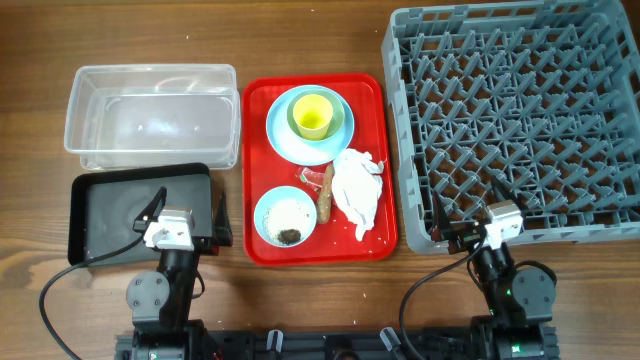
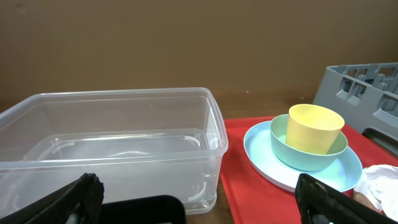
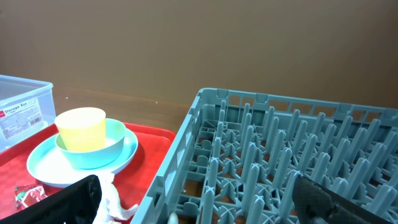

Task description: Sort waste into correct bins and load items into the dishwasher rack

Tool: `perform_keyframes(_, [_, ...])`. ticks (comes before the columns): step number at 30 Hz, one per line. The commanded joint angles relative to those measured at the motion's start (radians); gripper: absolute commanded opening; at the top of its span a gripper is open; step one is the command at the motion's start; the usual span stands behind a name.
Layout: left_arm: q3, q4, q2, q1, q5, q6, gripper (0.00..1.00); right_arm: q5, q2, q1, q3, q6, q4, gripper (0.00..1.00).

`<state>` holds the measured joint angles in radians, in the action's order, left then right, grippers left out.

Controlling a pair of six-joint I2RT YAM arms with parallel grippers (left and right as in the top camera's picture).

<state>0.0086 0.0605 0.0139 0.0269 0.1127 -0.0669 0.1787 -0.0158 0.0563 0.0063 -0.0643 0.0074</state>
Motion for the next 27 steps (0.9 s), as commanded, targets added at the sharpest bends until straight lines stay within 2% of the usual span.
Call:
perform_keyframes(1, [-0.003,0.008,-0.011,-0.005,0.002,-0.012,1.00,-0.001,-0.001,0.006,-0.001,0.012,0.006,1.00])
perform_keyframes(27, [-0.003,-0.002,-0.011,-0.005,0.002,-0.012,1.00,-0.001,-0.001,0.006,-0.001,0.012,0.006,1.00])
